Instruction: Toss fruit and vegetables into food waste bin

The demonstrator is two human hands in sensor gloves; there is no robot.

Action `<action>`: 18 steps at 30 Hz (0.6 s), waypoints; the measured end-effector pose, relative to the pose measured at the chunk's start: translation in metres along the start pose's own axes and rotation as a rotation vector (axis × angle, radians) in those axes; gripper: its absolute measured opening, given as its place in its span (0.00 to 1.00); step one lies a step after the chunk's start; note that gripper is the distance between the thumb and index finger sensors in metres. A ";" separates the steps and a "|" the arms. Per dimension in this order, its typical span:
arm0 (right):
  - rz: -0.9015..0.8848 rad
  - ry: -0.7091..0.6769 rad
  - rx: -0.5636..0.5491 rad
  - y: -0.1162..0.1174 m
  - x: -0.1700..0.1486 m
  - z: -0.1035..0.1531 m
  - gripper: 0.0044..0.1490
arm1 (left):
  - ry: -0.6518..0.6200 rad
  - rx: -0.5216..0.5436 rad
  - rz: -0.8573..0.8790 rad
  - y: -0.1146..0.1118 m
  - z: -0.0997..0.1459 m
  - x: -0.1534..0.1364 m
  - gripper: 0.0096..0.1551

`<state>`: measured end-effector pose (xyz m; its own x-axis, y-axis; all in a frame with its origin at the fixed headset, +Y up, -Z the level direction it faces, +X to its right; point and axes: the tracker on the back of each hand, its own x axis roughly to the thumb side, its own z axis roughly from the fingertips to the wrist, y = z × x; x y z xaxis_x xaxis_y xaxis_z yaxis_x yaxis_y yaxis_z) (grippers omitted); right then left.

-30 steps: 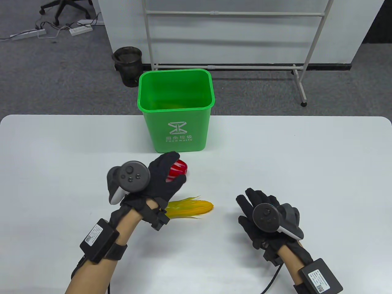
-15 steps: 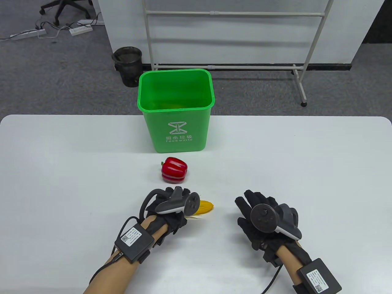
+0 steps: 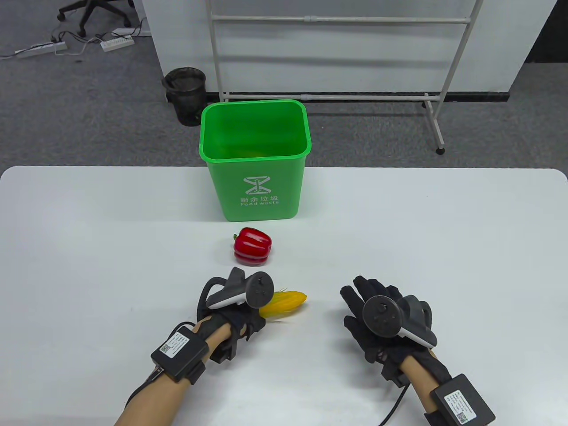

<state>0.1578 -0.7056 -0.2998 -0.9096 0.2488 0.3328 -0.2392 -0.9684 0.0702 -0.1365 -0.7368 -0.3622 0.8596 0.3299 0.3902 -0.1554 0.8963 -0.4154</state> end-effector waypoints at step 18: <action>0.010 -0.004 0.041 0.006 0.004 -0.002 0.45 | -0.083 -0.246 1.496 -0.086 0.063 -0.047 0.67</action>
<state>0.1522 -0.7103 -0.2998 -0.9106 0.2391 0.3370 -0.2160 -0.9707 0.1049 -0.1943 -0.8107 -0.2931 -0.0407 0.8864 -0.4612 -0.7435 -0.3352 -0.5786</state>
